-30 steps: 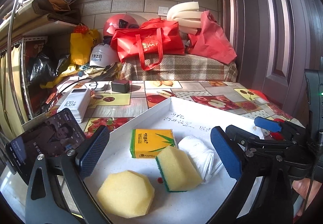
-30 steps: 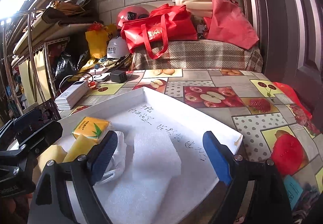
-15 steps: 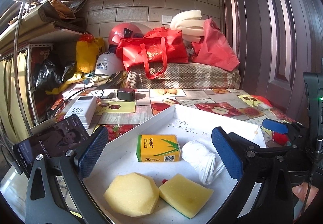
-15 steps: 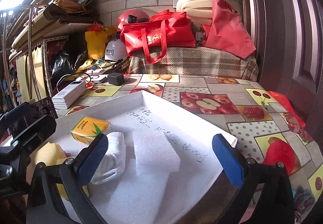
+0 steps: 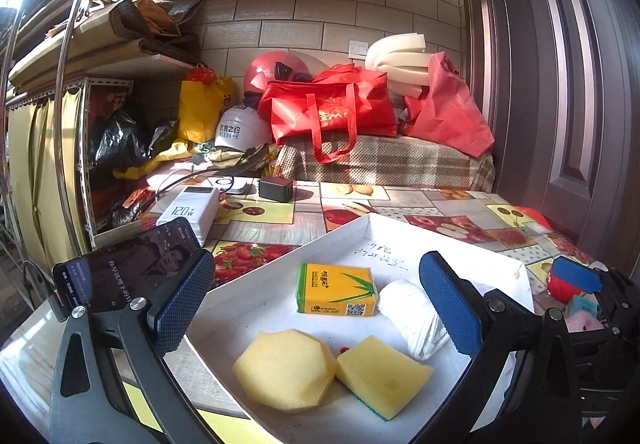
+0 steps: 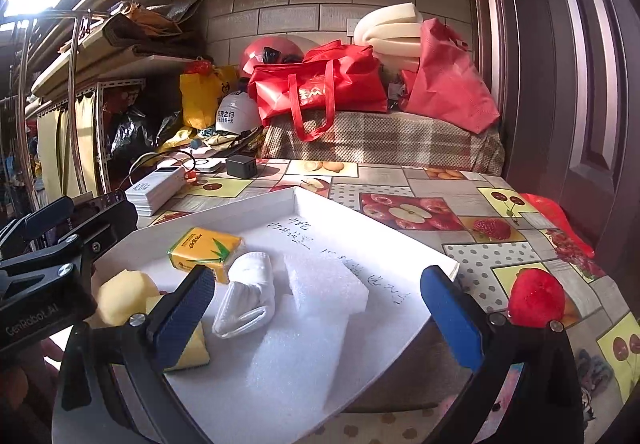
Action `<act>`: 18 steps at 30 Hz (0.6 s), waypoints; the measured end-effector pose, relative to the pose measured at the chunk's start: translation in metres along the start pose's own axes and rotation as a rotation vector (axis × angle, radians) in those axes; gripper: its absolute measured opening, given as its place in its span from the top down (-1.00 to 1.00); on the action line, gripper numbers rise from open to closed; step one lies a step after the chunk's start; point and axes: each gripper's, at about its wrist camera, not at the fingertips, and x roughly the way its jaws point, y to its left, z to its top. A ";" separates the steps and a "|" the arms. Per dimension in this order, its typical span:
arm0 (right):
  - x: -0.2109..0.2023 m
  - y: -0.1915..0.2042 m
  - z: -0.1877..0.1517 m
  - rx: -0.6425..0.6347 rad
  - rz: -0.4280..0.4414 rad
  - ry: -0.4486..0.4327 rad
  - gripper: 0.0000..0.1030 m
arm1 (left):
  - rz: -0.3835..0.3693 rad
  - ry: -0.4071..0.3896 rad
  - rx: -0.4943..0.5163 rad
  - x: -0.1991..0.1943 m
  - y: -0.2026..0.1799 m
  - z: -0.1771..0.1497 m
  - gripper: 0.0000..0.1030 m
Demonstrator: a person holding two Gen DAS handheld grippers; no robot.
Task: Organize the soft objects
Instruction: 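Move both tools back toward the remaining soft items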
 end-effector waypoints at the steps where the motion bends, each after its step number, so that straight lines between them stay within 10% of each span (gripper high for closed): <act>1: -0.002 0.002 -0.001 -0.007 0.008 -0.003 -1.00 | -0.001 -0.001 0.002 -0.002 0.000 -0.001 -1.00; 18: -0.074 0.002 -0.031 -0.084 0.149 -0.007 -0.99 | -0.026 0.009 0.027 -0.021 -0.011 -0.009 -1.00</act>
